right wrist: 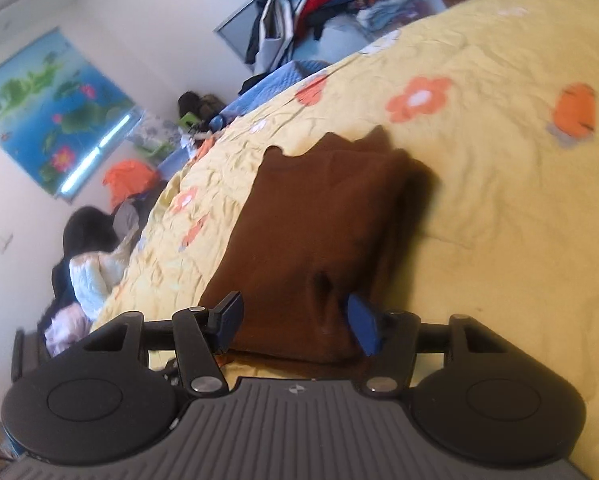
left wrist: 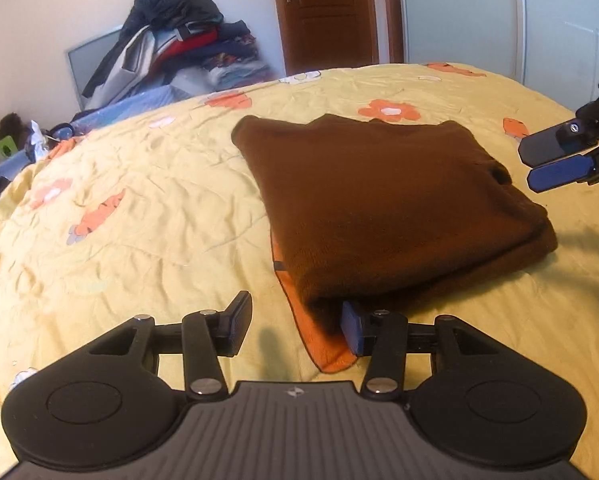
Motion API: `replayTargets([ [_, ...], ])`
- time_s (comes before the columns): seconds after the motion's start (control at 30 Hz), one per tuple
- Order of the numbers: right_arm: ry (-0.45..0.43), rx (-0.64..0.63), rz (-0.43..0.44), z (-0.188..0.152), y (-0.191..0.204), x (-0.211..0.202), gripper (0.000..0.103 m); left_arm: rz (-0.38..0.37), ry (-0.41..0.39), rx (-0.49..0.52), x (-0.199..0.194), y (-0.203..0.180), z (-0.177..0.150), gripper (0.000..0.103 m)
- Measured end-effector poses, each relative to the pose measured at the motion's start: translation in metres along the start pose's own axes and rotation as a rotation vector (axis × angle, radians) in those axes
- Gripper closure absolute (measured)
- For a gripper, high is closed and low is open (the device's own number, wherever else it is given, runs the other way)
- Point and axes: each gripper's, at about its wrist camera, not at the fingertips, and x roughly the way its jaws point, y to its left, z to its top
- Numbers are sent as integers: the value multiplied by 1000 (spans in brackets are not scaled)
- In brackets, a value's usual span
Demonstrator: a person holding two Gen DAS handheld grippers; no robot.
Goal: Fold small clothes
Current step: 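Grasp the folded sweater edge with both grippers and straighten it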
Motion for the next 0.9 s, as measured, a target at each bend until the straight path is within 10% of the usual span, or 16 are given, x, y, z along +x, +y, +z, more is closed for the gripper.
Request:
replayTargets([
  [0.17, -15, 1, 0, 4, 10, 9, 39, 26, -21, 39, 8, -14, 2, 57],
  [0.27, -11, -27, 29, 8, 23, 21, 39, 67, -20, 7, 16, -15, 5, 92],
  [0.33, 38, -69, 6, 6, 28, 37, 35, 58, -28, -44, 13, -7, 4, 94],
  [0.53, 110, 47, 8, -17, -22, 47, 89, 72, -26, -57, 12, -1, -8, 95],
  [0.6, 113, 58, 20, -20, -25, 44, 90, 88, -37, -44, 13, -8, -8, 95],
  [0.83, -42, -21, 43, 39, 13, 26, 24, 184, -97, 88, 14, -34, -18, 95],
  [0.9, -46, -53, 13, 61, 17, 40, 23, 173, -98, 76, 14, -32, -18, 95],
])
